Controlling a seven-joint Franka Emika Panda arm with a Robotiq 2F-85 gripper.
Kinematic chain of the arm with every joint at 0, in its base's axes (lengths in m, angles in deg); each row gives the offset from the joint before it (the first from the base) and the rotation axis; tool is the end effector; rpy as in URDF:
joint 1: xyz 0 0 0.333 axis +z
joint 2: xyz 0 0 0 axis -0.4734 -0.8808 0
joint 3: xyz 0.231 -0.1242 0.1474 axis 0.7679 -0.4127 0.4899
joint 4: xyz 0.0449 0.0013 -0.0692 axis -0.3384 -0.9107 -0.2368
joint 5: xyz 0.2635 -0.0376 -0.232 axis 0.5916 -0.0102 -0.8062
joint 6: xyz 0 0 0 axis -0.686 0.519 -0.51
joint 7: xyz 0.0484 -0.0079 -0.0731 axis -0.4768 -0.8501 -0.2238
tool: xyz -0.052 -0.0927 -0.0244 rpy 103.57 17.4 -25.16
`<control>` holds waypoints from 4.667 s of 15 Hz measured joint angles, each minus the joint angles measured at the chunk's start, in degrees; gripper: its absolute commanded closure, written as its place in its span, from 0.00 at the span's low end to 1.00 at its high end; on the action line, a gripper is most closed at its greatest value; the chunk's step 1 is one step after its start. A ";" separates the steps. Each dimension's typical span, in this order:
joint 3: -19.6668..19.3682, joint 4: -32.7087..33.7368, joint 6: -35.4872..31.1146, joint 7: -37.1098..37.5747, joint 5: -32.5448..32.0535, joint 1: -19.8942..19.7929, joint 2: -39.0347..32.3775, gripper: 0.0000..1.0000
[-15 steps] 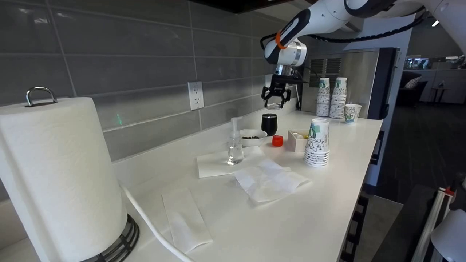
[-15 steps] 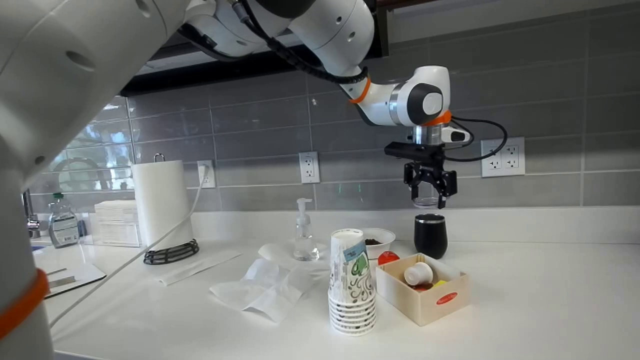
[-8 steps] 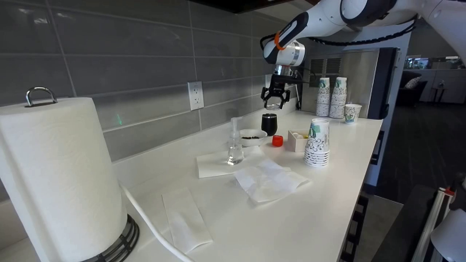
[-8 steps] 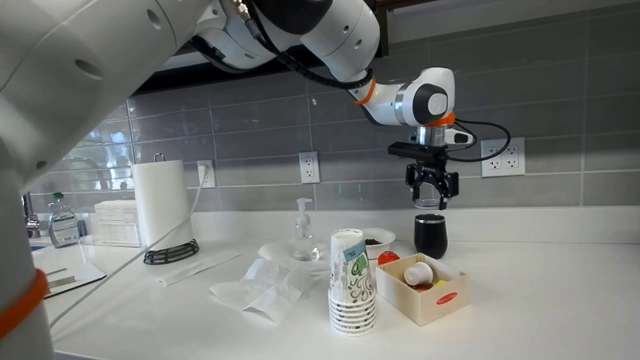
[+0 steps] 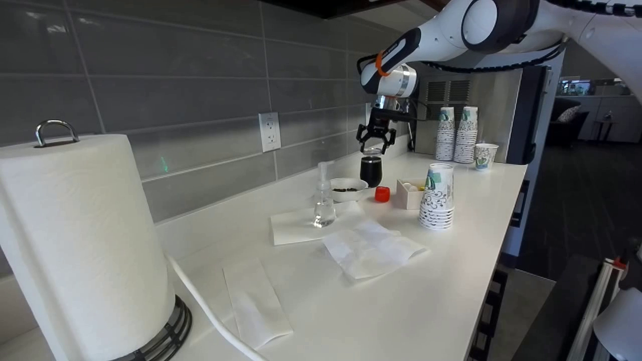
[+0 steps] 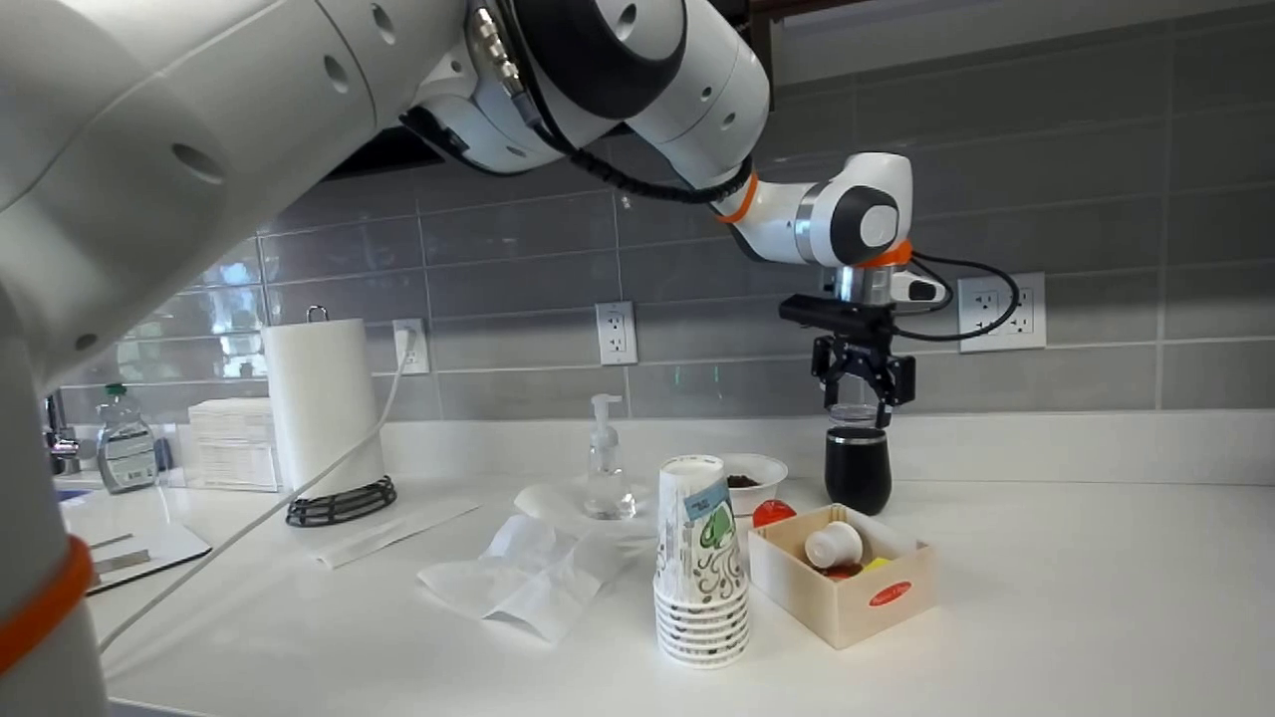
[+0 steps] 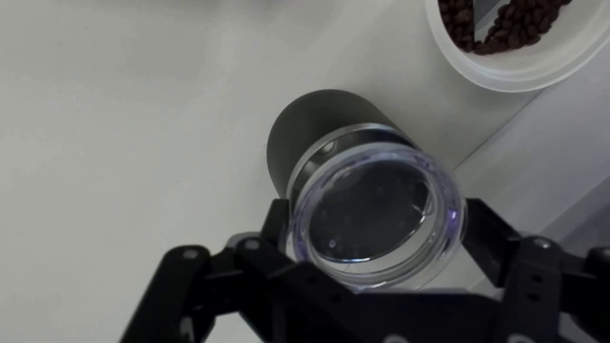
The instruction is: Put the lid on the black cup
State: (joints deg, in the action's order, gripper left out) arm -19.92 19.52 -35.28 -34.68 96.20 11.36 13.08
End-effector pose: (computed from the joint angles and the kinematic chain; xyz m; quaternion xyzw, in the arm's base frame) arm 0.6842 -0.2343 0.3098 -0.9587 0.2698 -0.0585 0.0682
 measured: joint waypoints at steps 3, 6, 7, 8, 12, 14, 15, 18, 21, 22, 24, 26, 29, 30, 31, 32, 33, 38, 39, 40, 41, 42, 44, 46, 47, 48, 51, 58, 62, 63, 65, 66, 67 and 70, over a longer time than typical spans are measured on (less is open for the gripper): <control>0.10 1.83 0.20 0.00 0.00 -0.06 -1.33 0.35; 0.18 3.36 0.70 0.00 0.00 -0.06 -2.44 0.35; 0.22 3.84 0.88 0.00 0.00 -0.06 -2.77 0.35; 0.28 4.25 1.02 0.00 0.00 -0.06 -3.08 0.35; 0.45 5.74 1.64 0.00 0.00 -0.05 -4.18 0.35; 0.45 6.66 2.72 0.01 -0.03 -0.06 -4.79 0.35; 0.45 6.97 3.26 0.03 -0.05 -0.05 -5.00 0.35; 0.40 7.96 4.56 0.18 -0.14 -0.05 -5.48 0.35; 0.32 8.64 5.02 0.72 -0.18 -0.04 -5.87 0.35; 0.29 8.76 5.02 0.90 -0.18 -0.04 -5.95 0.35; 0.22 8.96 5.02 1.44 -0.18 -0.02 -6.07 0.35; 0.09 9.25 5.02 2.02 -0.19 0.02 -6.22 0.35; -0.10 9.55 5.02 2.83 -0.45 0.11 -6.35 0.35; -0.23 9.60 5.02 3.11 -0.60 0.19 -6.36 0.35; -0.32 9.65 5.02 3.33 -0.73 0.25 -6.38 0.35; -0.44 9.70 5.02 3.61 -0.85 0.34 -6.42 0.35; -0.59 9.78 5.02 3.94 -1.00 0.47 -6.50 0.35; -1.02 10.14 5.02 4.71 -1.53 1.02 -6.76 0.02; -1.03 10.25 5.02 4.90 -1.53 1.05 -6.83 0.00; -1.03 10.41 5.02 5.07 -1.53 1.08 -6.91 0.00; -1.03 10.60 5.02 5.17 -1.53 1.10 -7.03 0.00; -1.03 10.76 5.02 5.29 -1.53 1.12 -7.17 0.00; -1.03 11.21 5.02 5.42 -1.53 1.13 -7.48 0.00; -1.05 11.41 5.02 5.48 -1.53 1.13 -7.60 0.00; -1.06 11.43 5.02 5.51 -1.53 1.13 -7.62 0.00; -1.06 11.44 5.02 5.55 -1.53 1.13 -7.63 0.00; -1.15 11.49 5.14 5.55 -1.53 1.12 -7.63 0.00; -1.59 11.08 3.86 5.02 -1.53 0.83 -6.93 0.00; -1.60 9.23 1.46 3.50 -1.48 0.50 -5.41 0.00; -1.60 8.50 0.97 2.82 -1.48 0.45 -4.93 0.00; -1.58 6.36 -0.44 1.48 -1.48 0.47 -3.75 0.00; -1.56 4.95 -1.54 0.75 -1.48 0.50 -3.07 0.00; -1.52 3.27 -3.06 0.04 -1.48 0.54 -2.33 0.00; -1.42 -2.98 -8.86 -1.82 -1.47 0.71 0.38 0.00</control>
State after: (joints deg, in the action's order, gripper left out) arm -21.34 16.54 -44.14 -36.50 94.73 12.06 13.46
